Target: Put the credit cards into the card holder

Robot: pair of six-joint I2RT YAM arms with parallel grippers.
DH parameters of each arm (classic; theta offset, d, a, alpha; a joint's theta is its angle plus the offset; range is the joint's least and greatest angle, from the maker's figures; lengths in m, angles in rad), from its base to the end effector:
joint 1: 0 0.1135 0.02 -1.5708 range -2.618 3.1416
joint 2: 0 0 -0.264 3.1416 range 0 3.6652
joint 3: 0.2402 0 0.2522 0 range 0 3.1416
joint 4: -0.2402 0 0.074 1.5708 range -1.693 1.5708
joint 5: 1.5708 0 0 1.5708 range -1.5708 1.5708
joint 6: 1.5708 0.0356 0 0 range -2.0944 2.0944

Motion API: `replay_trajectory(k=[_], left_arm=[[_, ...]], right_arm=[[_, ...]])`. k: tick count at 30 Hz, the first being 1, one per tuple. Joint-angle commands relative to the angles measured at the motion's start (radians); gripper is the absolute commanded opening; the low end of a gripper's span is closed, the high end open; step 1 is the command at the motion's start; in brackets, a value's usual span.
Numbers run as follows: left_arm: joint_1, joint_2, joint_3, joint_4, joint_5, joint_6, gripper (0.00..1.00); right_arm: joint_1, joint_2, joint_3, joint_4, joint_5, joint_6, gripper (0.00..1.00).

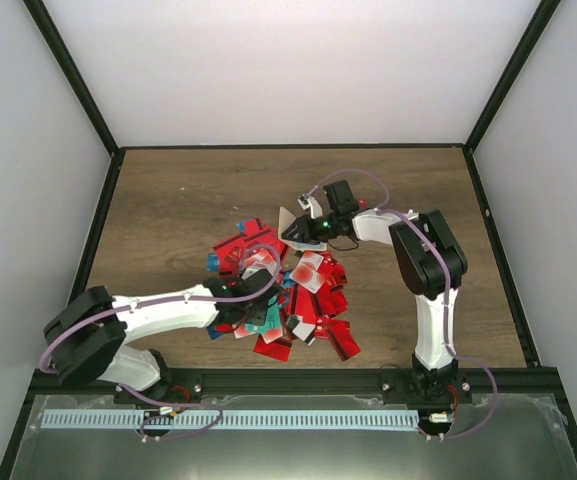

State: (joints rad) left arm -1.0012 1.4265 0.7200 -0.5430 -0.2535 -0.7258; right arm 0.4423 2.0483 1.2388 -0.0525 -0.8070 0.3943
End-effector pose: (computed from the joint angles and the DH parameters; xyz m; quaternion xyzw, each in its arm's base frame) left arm 0.1378 -0.1986 0.1585 0.1144 0.9727 -0.0395 0.1980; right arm 0.3667 0.2021 0.1372 -0.1569 0.8590 0.4661 0.1421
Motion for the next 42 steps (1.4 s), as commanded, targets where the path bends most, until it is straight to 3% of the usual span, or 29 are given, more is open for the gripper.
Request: replay_trajectory(k=[1, 4, 10, 13, 19, 25, 34, 42], left_arm=[[0.0, -0.039, -0.008, -0.034, -0.029, 0.0, 0.3], [0.0, -0.051, -0.004, -0.033, -0.018, -0.001, 0.33], [0.0, -0.042, 0.02, -0.031, 0.045, -0.004, 0.72], [0.0, -0.017, 0.028, -0.032, 0.069, -0.006, 0.8], [-0.005, 0.057, 0.036, -0.001, 0.1, 0.016, 0.85], [-0.025, 0.129, 0.043, -0.011, 0.057, 0.014, 0.83], [-0.047, 0.195, 0.021, -0.039, -0.024, 0.003, 0.56], [-0.048, 0.09, 0.032, -0.068, -0.053, -0.001, 0.54]], right_arm=[[0.013, -0.049, 0.001, -0.009, 0.0, -0.005, 0.31], [0.013, -0.052, 0.001, -0.015, 0.001, -0.007, 0.3], [0.013, -0.059, 0.001, -0.023, 0.008, -0.013, 0.3], [0.013, -0.059, -0.005, -0.021, 0.006, -0.015, 0.3], [0.013, -0.055, -0.01, -0.017, 0.007, -0.019, 0.3], [0.013, -0.053, -0.013, -0.012, 0.005, -0.019, 0.3], [0.013, -0.05, -0.017, -0.005, -0.001, -0.016, 0.31], [0.013, -0.065, -0.018, -0.018, 0.002, -0.02, 0.3]])
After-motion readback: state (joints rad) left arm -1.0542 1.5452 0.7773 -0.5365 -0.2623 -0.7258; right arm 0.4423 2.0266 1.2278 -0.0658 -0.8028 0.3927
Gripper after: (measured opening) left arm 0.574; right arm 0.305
